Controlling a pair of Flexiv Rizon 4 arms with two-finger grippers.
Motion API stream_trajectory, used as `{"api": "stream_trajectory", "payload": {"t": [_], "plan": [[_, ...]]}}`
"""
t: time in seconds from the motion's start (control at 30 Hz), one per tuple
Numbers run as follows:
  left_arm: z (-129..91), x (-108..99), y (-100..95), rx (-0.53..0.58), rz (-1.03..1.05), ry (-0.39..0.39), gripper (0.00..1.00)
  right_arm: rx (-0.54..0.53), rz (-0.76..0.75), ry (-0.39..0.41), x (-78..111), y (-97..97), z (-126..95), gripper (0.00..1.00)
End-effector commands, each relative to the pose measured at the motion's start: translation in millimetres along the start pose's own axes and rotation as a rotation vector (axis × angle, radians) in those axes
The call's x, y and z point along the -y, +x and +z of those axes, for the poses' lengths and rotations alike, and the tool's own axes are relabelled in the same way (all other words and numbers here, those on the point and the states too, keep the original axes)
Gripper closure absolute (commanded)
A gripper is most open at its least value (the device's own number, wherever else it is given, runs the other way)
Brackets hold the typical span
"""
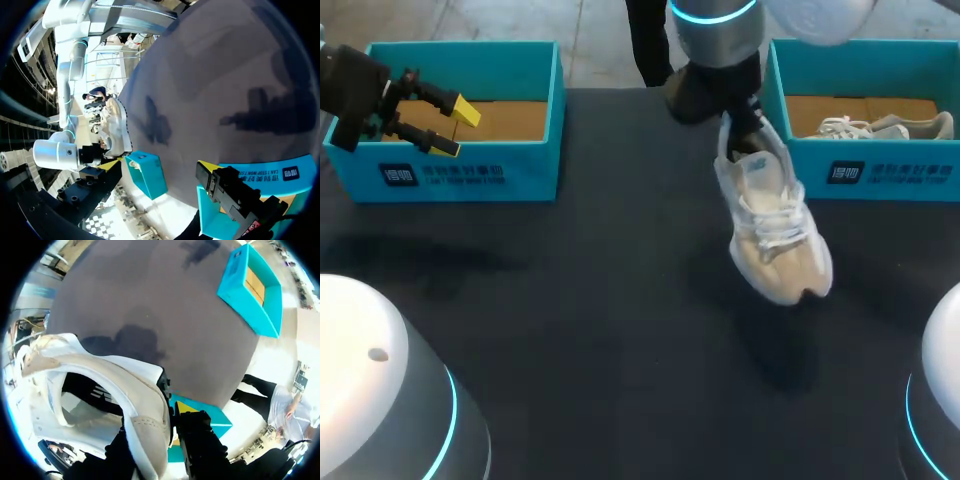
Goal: Take the shoe out of the shoebox, open the shoe tongue, remove and reinsert the insole, then place the shoe into the shoebox
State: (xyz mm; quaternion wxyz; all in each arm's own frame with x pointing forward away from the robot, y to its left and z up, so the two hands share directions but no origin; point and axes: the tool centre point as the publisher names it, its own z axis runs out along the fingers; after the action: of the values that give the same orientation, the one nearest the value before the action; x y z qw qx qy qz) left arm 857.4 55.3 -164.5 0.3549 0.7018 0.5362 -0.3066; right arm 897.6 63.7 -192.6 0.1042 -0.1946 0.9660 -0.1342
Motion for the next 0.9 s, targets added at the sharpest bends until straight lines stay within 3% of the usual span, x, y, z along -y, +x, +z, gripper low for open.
{"api": "stream_trajectory", "payload": {"t": [0.03, 0.2, 0.53, 0.77, 0.9], "plan": [[0, 1, -0.3, -0.002, 0.001, -0.001, 0.0, 0.028, -0.018, -0.01, 48.5, 4.7, 3, 1.0], [0, 1, -0.3, -0.002, 0.001, -0.001, 0.0, 0.077, -0.041, -0.03, 95.5, -1.8, 9, 1.0], [0, 1, -0.3, -0.002, 0.001, -0.001, 0.0, 0.036, -0.08, -0.014, 183.0, -18.8, 25, 1.0], [0, 1, -0.3, -0.002, 0.001, -0.001, 0.0, 0.008, -0.075, -0.011, 225.1, -32.8, 33, 1.0], [0, 1, -0.3, -0.002, 0.001, -0.001, 0.0, -0.019, -0.073, -0.002, 240.1, -41.2, 36, 1.0]]}}
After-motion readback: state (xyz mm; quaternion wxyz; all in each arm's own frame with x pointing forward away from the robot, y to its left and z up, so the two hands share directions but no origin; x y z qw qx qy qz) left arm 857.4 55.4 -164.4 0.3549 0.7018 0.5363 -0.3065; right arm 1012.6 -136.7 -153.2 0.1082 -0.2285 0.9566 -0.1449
